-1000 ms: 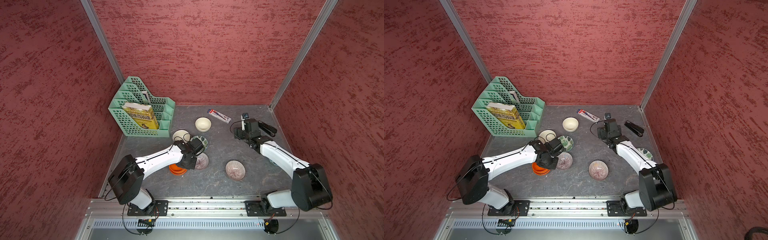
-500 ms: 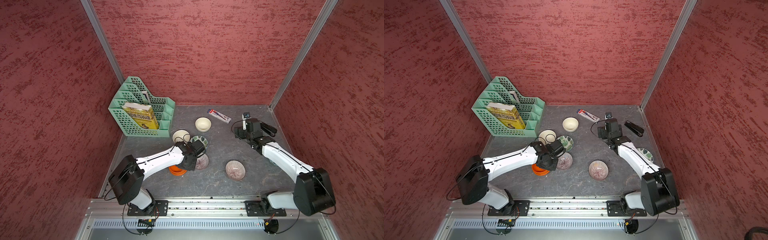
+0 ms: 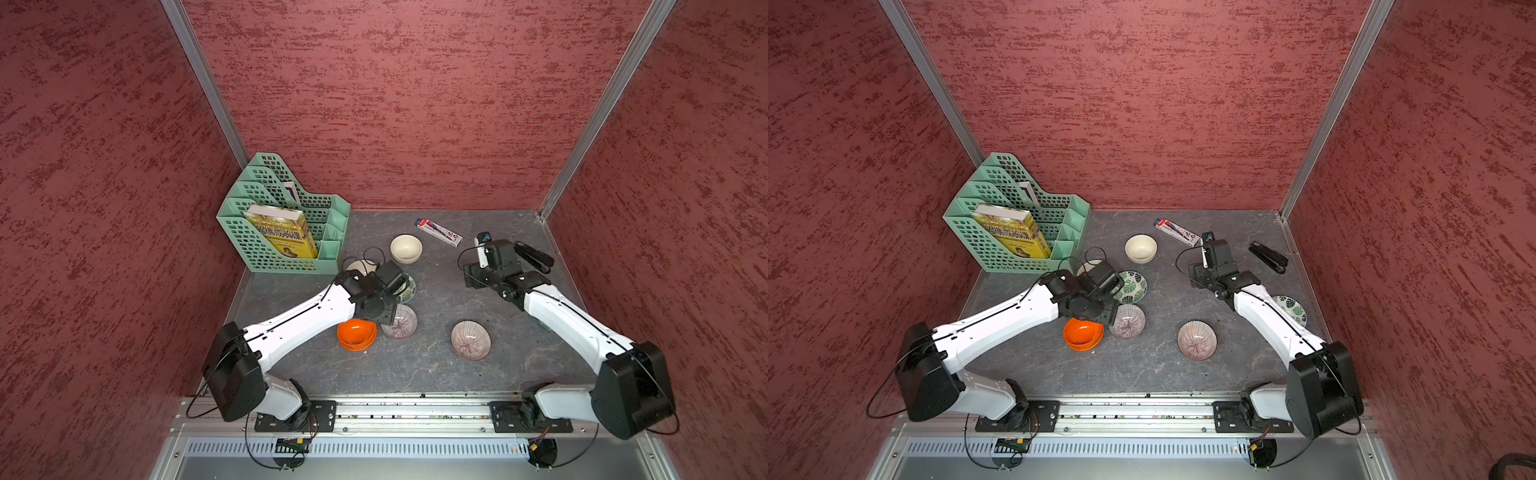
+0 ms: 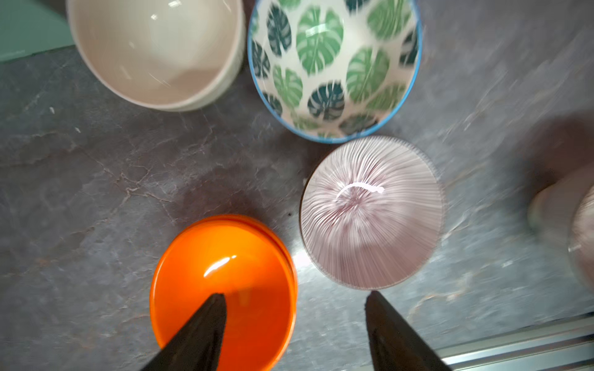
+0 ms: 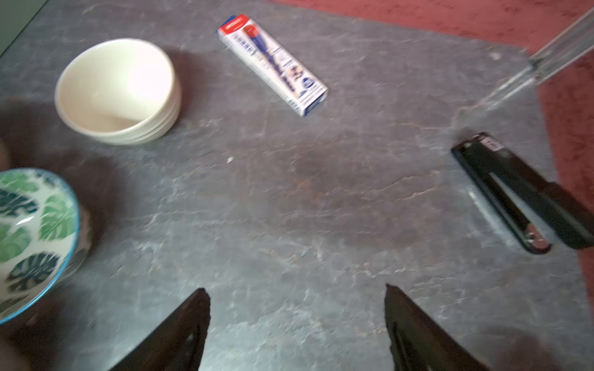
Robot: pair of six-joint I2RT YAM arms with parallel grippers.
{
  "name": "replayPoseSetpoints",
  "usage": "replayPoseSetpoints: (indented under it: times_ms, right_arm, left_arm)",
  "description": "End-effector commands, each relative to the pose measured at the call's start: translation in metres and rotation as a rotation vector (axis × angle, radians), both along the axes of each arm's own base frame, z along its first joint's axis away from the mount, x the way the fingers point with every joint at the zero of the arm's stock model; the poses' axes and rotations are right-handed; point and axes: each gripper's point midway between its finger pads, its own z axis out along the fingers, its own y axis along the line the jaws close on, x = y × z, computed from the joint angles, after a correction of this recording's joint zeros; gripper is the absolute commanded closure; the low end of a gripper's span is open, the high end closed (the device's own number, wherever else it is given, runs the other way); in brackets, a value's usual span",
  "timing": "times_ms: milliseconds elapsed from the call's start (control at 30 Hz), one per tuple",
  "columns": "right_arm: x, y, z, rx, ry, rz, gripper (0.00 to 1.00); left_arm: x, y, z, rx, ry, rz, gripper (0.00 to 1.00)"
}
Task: Stack the bowls
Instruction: Place the bowl on the bowl, then pick up the bowl from the center of the board.
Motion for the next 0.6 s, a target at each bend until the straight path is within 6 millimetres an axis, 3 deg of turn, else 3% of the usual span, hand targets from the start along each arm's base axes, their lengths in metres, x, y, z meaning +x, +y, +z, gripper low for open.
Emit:
replayPoseSetpoints:
  times_ms: [0,167,300,400,567]
  right_arm:
    - [-0.047,0.028,0.001,0.044,0.12,0.086,0.14]
    - [-0.107,0.05,-0.004,0.051,0.23,0.116,0.17]
    - [-0.149,0.05,-0.011,-0.013,0.312,0.087,0.17]
    - [-0.171,0.053,-0.014,-0.02,0.352,0.069,0.19]
    - [-0.19,0.056,-0.049,-0.027,0.417,0.018,0.28]
  left_arm:
    - [0.028,0.008,0.027,-0.035,-0.091,0.007,0.01]
    - [0.071,0.036,0.053,0.003,-0.219,0.069,0.0]
    - [0.107,0.063,0.08,0.074,-0.41,0.148,0.0]
    - [0.123,0.079,0.085,0.028,-0.46,0.228,0.0]
    - [0.126,0.096,0.074,-0.074,-0.354,0.296,0.01]
